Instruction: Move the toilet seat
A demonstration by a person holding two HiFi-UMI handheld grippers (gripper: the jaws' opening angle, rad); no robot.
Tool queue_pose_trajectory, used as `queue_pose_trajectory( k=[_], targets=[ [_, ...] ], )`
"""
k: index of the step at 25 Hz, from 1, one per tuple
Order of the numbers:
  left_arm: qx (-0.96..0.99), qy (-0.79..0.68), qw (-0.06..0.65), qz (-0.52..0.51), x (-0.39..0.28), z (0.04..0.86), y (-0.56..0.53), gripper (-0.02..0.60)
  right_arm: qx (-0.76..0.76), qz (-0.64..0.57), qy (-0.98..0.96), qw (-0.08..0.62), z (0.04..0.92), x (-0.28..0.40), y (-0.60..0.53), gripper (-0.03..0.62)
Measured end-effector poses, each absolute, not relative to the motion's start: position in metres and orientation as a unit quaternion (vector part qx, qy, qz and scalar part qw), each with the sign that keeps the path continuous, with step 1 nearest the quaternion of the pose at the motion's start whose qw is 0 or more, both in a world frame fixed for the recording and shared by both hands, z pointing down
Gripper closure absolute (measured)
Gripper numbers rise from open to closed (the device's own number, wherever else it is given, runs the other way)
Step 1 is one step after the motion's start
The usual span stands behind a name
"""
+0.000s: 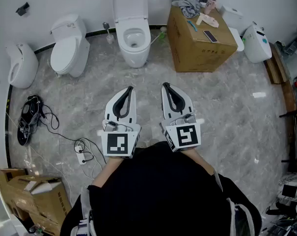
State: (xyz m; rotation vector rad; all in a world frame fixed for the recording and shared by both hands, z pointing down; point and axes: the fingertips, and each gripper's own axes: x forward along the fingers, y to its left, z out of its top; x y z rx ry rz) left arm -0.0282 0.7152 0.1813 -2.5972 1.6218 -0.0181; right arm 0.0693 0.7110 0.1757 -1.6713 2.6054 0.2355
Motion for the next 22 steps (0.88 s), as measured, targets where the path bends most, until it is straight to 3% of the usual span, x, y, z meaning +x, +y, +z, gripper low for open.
queue_pose_trajectory(
  k=[22],
  targets=[
    [-0.864,0.503,0.036,0.005,-0.045,0.197,0.685,0.574,-0.561,0.048,0.827,0.017,0.2,0.055,0.684,0.572]
  ],
)
